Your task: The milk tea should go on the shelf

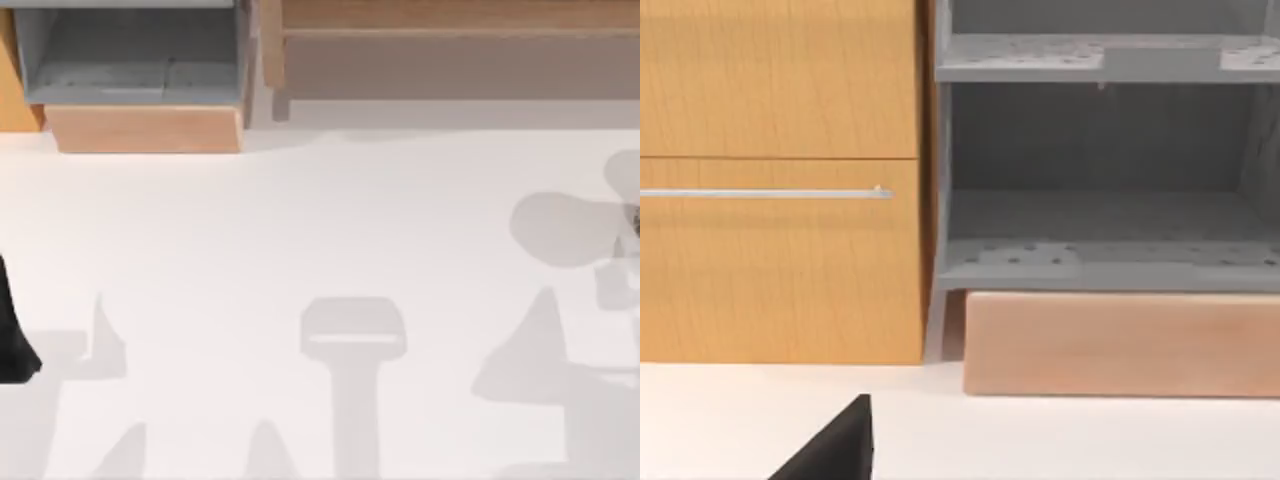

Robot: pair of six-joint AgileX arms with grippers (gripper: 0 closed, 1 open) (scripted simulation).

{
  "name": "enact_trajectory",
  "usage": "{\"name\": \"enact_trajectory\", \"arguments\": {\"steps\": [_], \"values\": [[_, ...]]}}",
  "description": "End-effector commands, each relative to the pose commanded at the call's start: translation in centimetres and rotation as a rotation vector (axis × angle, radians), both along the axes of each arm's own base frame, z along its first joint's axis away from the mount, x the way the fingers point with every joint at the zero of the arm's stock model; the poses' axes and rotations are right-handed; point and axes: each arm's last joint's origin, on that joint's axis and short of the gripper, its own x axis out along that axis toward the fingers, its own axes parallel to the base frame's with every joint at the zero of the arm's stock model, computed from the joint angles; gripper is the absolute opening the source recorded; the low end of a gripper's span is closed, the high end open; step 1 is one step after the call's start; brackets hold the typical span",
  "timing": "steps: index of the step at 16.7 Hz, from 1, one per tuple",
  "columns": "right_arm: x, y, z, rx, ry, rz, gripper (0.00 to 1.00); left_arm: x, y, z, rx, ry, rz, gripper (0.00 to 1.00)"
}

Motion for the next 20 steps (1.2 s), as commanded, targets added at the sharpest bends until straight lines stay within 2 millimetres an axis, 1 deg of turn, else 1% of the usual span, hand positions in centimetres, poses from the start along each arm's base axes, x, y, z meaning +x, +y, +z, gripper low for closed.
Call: {"name": "enact_trajectory", "arguments": {"steps": [2,8,10,12,17,19,20], "values": [[0.2,-0.1,-0.4,-0.002,0.001,-0.001,1.0,0.0,0.0,0.0,0.0,0.0,0.0,1.0],[0.1,0.0,-0.6,-0.002,0.003,0.002,1.0,0.0,0.0,0.0,0.0,0.0,0.0,1.0],[0.5,-0.1,-0.6,-0.003,0.001,0.001,1.0,0.0,0.0,0.0,0.0,0.0,0.0,1.0],[1.9,-0.2,-0.7,-0.003,-0.001,-0.002,1.0,0.0,0.0,0.0,0.0,0.0,0.0,1.0],[6.7,-0.3,-1.6,-0.004,-0.004,-0.002,1.0,0.0,0.0,0.0,0.0,0.0,0.0,1.0],[7.9,-0.3,-2.0,-0.003,-0.002,-0.002,1.0,0.0,0.0,0.0,0.0,0.0,0.0,1.0],[8.1,-0.3,-2.1,-0.003,-0.002,-0.002,1.0,0.0,0.0,0.0,0.0,0.0,0.0,1.0]]}}
